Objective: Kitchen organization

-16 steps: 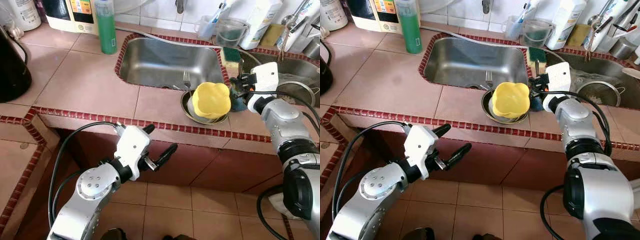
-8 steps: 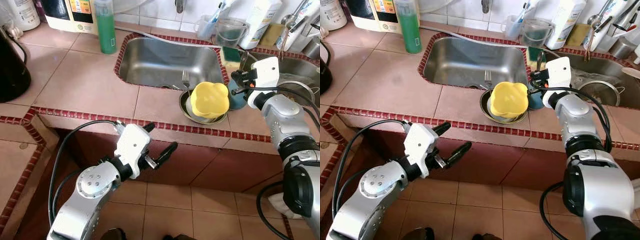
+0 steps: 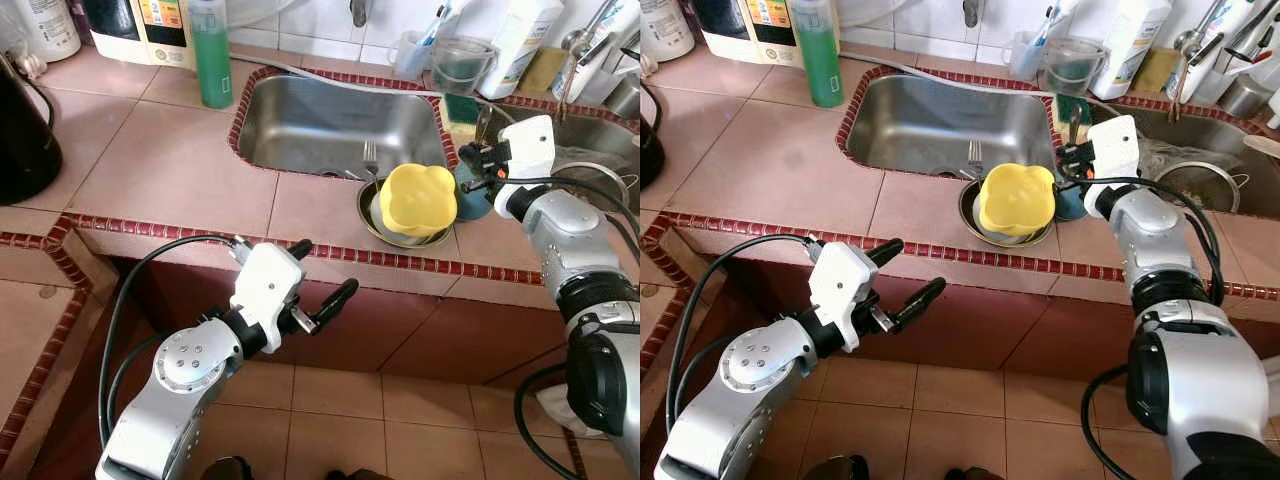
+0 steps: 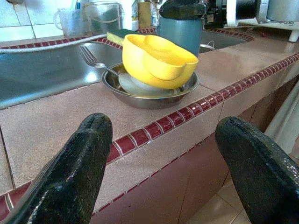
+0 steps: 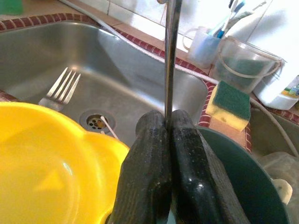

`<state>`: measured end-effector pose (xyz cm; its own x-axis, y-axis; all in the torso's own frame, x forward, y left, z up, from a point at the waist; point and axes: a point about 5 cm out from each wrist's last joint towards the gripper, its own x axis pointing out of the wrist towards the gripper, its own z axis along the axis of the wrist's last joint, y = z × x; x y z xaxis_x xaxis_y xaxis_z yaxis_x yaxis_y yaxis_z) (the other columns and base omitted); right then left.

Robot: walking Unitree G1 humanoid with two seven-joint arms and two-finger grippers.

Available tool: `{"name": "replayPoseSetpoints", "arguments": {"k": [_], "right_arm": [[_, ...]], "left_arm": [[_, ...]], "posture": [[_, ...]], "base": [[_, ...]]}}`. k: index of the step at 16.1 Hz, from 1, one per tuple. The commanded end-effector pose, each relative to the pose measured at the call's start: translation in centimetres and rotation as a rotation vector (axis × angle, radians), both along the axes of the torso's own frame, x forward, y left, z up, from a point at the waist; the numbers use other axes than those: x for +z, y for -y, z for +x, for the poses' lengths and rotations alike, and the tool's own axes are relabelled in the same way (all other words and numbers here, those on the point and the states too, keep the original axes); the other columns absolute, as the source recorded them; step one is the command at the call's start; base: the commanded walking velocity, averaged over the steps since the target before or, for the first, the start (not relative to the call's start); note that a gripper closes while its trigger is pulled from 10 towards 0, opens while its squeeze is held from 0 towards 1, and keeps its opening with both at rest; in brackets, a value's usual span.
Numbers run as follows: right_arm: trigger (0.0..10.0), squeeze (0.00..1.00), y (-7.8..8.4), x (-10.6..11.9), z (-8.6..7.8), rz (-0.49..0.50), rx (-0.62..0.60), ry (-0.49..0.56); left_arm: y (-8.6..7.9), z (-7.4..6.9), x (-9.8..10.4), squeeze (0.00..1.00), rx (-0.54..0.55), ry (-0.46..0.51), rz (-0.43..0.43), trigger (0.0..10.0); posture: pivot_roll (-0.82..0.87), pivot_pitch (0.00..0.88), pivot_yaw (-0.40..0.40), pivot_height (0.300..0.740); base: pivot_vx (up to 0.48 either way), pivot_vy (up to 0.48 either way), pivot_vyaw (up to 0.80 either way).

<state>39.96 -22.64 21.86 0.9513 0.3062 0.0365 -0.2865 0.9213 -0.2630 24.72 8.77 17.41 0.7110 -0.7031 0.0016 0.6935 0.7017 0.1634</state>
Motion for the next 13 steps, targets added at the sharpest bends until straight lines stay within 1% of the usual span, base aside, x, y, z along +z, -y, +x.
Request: {"name": "replayPoseSetpoints", "arguments": {"k": [1,2,10,11,12,13], "right_arm": [[0.0,0.0,0.6,-1.82,-0.47,-0.039,0.004,-0.086],[10.0,0.0,0.74,-2.23,-0.53,-0.061,-0.01,-0.111],[10.0,0.0,0.95,-1.76,-0.53,-0.012,-0.012,-0.084],[10.0,0.48,1.09,-1.93,-0.64,0.008,-0.001,-0.096],[10.0,1.0,1.26,-2.01,-0.74,0.02,0.003,-0.098],[10.0,1.0,1.37,-1.92,-0.78,0.01,-0.004,-0.083]], "left_arm": [[0.22,-0.01,-0.15,0.0,-0.008,-0.004,-0.001,10.0],[0.32,-0.01,-0.15,0.0,-0.013,-0.004,0.0,10.0],[0.63,0.12,-0.24,0.0,-0.032,-0.002,0.0,10.0],[0.76,0.16,-0.24,0.0,-0.035,-0.001,-0.002,10.0],[0.89,0.17,-0.23,0.0,-0.038,0.0,-0.005,10.0],[0.96,0.16,-0.26,0.0,-0.041,0.0,-0.006,10.0]], "posture": [[0.03,0.16,-0.127,0.732],[0.03,0.159,-0.126,0.732],[0.01,0.14,-0.118,0.732],[0.0,0.137,-0.118,0.732],[0.0,0.134,-0.117,0.732],[0.0,0.133,-0.115,0.732]], "base": [[0.0,0.0,0.0],[0.0,0.0,0.0],[0.0,0.0,0.0],[0.0,0.0,0.0],[0.0,0.0,0.0],[0.0,0.0,0.0]]}}
